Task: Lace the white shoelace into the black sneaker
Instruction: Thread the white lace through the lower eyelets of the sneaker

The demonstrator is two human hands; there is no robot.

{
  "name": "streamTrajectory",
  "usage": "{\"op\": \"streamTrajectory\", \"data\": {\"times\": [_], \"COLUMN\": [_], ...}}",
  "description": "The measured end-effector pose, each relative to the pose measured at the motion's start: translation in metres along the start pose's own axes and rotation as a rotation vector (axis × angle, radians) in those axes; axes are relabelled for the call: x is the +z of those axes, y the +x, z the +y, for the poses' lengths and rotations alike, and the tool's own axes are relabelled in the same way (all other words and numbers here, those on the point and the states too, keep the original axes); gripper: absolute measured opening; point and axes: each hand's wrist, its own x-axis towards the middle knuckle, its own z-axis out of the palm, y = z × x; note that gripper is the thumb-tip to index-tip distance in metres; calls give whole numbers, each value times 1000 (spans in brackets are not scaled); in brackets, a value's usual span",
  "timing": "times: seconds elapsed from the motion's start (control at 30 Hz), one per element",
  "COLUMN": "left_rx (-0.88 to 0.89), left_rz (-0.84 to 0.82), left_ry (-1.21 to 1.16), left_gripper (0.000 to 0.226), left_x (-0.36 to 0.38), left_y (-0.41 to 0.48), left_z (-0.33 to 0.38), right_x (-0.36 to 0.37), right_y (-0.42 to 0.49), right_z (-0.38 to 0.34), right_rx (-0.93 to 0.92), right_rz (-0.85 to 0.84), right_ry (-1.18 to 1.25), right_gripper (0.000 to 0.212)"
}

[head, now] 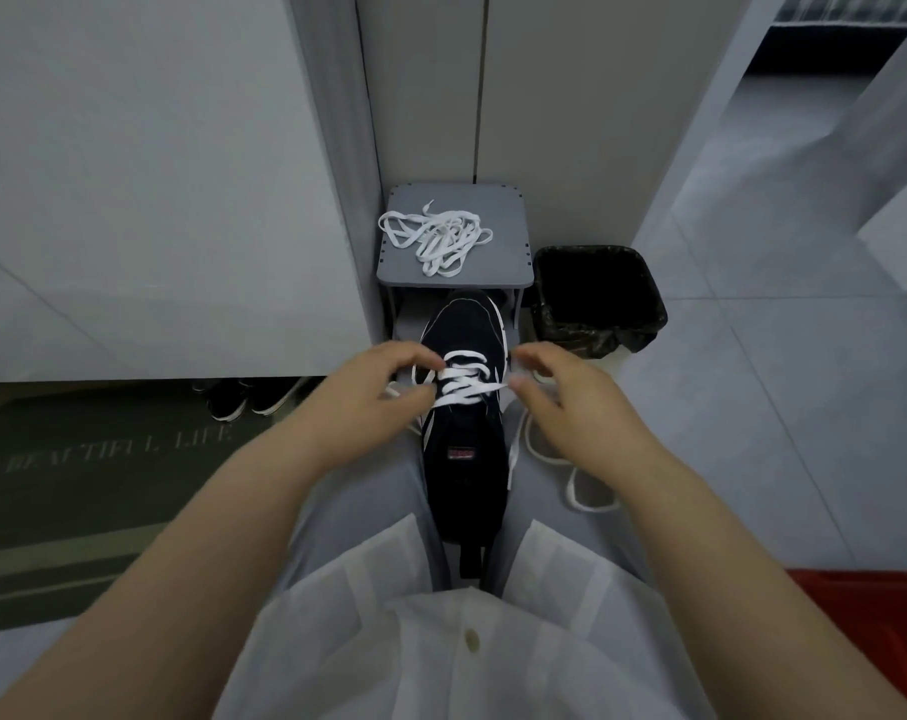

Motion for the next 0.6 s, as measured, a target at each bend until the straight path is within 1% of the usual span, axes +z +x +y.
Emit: {"op": "streamTrajectory", "data": {"times": [0.03,0.07,0.1,0.17,0.3,0.5,0.6], "left_rx": [-18,-36,-58,-106,-147,-19,31], "left_rz": [41,85,123,154,184,198,195], "left_ry": [2,31,61,68,43,141,144], "left_gripper": [17,5,2,10,14,10,12], "left_x": [8,15,21,26,31,39,35], "left_y": [4,8,11,15,20,21,18], "left_z": [0,0,-2,-5,-7,-3,-3], "right_x": [3,5,5,3,7,27,30], "right_y": [1,2,2,5,16,27,27], "right_z": [-1,-2,-3,-4,-3,-9,-10], "right_rx": [22,37,38,48,76,130,74], "right_rz": [-4,-3,13,39,-7,29,-18], "right_ry": [1,8,22,46,-18,-25,-86], "right_gripper": [28,24,23,21,9,12,14]}}
